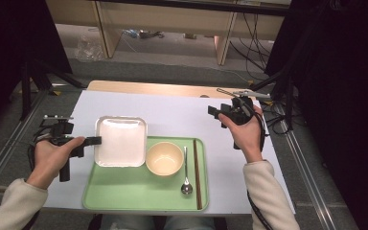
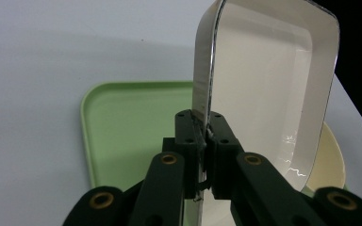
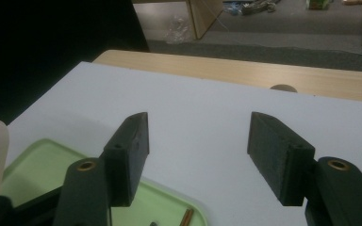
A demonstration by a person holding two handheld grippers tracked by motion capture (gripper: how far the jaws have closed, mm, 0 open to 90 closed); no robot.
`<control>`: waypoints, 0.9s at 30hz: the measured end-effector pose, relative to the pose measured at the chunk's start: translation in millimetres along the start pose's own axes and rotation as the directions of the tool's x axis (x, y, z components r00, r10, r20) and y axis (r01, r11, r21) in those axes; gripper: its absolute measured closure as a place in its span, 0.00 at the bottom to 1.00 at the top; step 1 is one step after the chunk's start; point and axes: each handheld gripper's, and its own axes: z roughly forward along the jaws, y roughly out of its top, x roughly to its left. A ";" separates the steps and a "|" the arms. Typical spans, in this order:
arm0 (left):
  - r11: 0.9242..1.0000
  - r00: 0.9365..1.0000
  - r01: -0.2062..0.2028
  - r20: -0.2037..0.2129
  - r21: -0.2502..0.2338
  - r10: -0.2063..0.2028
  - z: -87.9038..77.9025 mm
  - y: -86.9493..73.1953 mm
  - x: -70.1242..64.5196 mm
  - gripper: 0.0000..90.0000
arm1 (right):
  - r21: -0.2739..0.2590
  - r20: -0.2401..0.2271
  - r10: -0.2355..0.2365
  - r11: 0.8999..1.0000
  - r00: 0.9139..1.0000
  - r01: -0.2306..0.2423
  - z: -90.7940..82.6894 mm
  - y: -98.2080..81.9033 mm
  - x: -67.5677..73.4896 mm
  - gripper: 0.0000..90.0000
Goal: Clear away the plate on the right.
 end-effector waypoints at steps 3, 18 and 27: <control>1.000 1.000 0.005 0.006 0.014 -0.005 0.2 -2.6 3.9 0.94 | 0.009 0.001 0.006 1.000 1.000 -0.006 0.2 0.0 -0.2 0.44; 0.997 1.000 0.011 -0.023 0.078 -0.009 4.9 -17.3 24.2 0.94 | 0.005 0.008 0.018 1.000 1.000 -0.018 -1.7 0.5 -3.5 0.44; 0.990 1.000 0.015 -0.023 0.138 -0.012 16.3 -29.5 30.3 0.94 | 0.005 0.009 0.018 1.000 1.000 -0.018 -2.4 0.9 -4.3 0.44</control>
